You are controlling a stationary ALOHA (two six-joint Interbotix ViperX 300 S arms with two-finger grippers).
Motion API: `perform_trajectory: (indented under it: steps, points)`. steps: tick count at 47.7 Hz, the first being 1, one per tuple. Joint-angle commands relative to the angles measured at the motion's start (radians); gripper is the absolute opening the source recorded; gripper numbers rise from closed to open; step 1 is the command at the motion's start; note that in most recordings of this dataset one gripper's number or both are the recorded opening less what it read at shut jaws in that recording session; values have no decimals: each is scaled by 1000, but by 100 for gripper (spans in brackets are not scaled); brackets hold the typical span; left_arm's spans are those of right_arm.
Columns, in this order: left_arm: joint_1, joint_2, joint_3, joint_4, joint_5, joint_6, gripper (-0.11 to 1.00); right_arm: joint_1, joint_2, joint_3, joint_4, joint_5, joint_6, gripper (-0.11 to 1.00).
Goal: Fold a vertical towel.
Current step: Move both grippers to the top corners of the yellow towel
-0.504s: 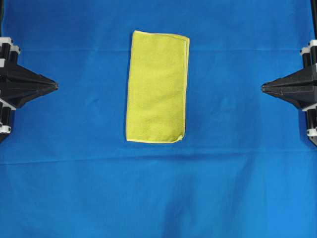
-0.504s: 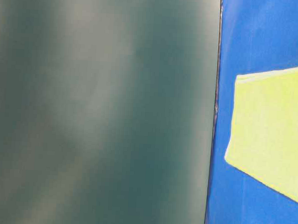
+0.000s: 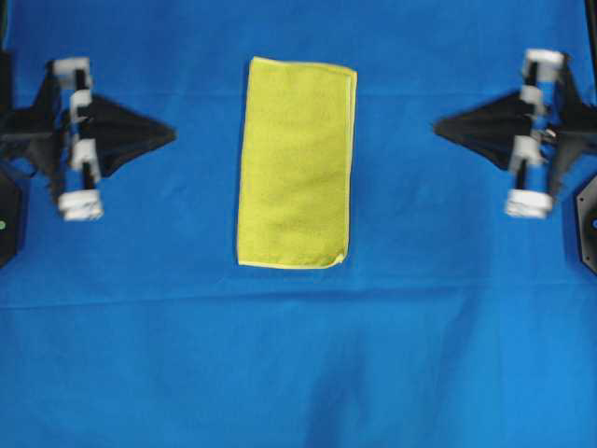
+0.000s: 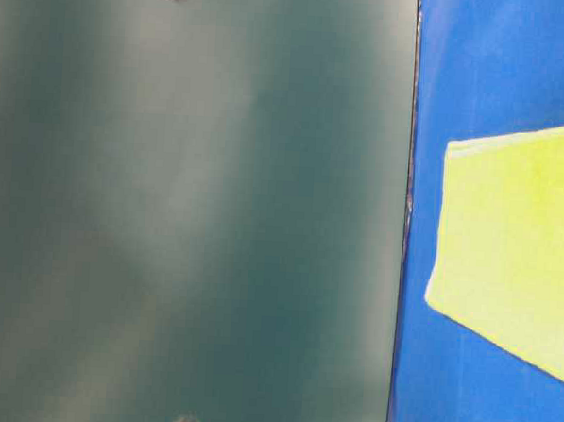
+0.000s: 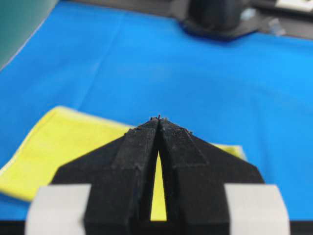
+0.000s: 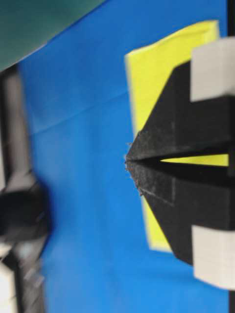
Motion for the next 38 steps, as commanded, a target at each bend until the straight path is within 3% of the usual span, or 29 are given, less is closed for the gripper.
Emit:
perform_trajectory:
  steps: [1,7,11,17,21,38]
  points:
    - [52,84,-51,-2,-9,-9,0,-52,81,-49,3,2,2,0]
    - [104,212,-101,-2,-11,-9,4,-138,222,-109,-3,34,-3,1]
    - [143,307,-147,0,-12,2,22,-181,311,-156,-15,61,-5,3]
    - [196,430,-207,3,-12,9,57,-241,449,-229,-44,69,-6,37]
    - [229,503,-245,3,-14,11,72,-268,532,-268,-58,69,-8,57]
    - [316,779,-336,5,-107,12,74,-311,765,-385,-100,66,-8,57]
